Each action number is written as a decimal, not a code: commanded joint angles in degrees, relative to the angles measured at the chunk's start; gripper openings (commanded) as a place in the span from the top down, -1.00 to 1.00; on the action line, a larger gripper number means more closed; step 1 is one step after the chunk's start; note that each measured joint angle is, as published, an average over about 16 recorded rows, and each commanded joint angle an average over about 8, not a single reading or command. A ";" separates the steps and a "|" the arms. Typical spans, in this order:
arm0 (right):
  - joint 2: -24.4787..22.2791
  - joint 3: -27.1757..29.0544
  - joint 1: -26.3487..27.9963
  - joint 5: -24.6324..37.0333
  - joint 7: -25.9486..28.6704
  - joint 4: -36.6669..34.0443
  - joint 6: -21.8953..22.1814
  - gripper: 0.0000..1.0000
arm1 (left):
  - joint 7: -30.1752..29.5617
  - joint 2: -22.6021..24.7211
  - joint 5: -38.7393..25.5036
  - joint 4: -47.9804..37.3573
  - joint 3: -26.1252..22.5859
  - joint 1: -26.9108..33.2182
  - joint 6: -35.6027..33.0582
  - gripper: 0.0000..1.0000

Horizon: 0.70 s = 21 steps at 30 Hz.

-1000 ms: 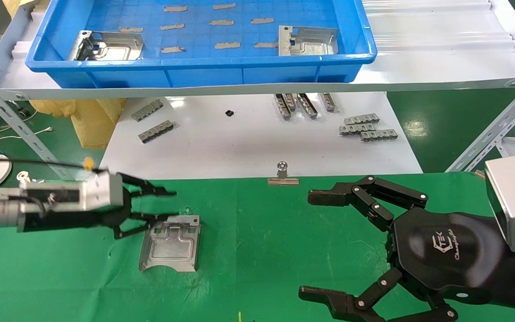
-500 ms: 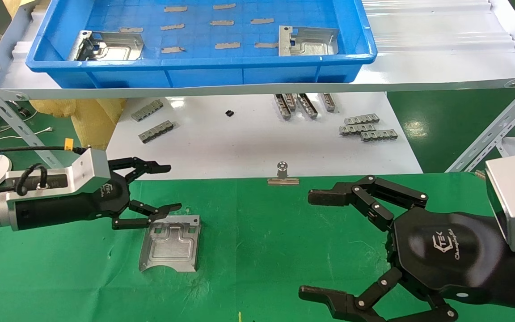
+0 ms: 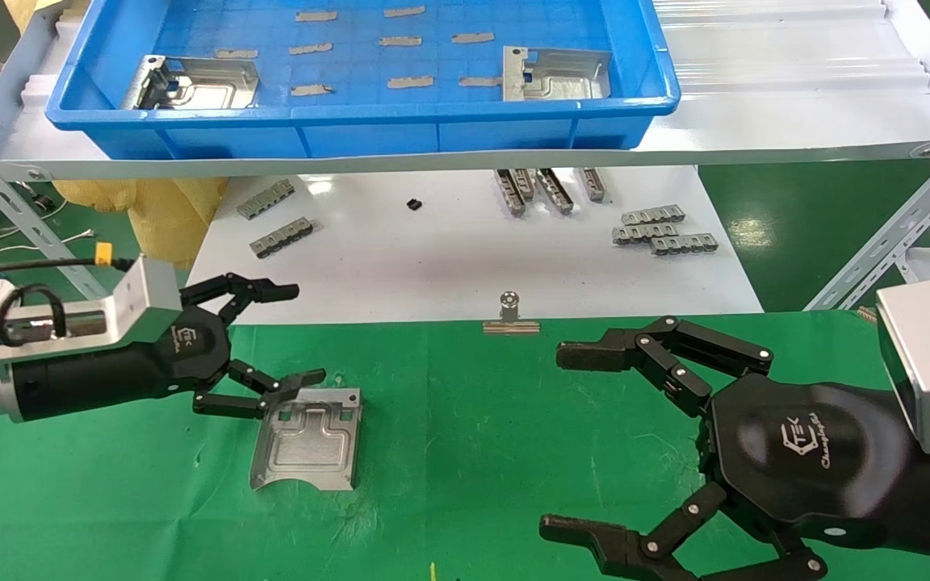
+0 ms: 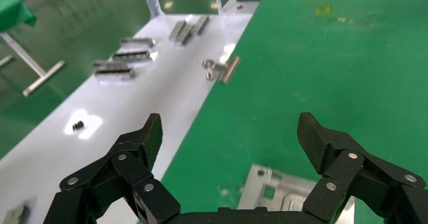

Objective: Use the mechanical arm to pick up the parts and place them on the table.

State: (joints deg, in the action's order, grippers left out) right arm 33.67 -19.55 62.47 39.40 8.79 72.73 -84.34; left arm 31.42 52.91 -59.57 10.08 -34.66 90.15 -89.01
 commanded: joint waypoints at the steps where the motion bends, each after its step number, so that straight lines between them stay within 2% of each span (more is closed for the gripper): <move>1: 0.00 0.00 0.00 0.00 0.00 0.00 0.00 -1.00 | -1.71 -0.73 0.72 2.58 0.76 -1.16 0.13 -1.00; 21: -0.01 -0.02 0.01 -0.01 -0.01 0.00 0.01 -1.00 | -18.96 -8.04 7.96 28.55 8.38 -12.85 1.49 -1.00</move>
State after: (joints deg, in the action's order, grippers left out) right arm 33.67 -19.57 62.48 39.39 8.78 72.73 -84.34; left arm 12.48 44.87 -51.62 38.60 -26.29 77.31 -87.52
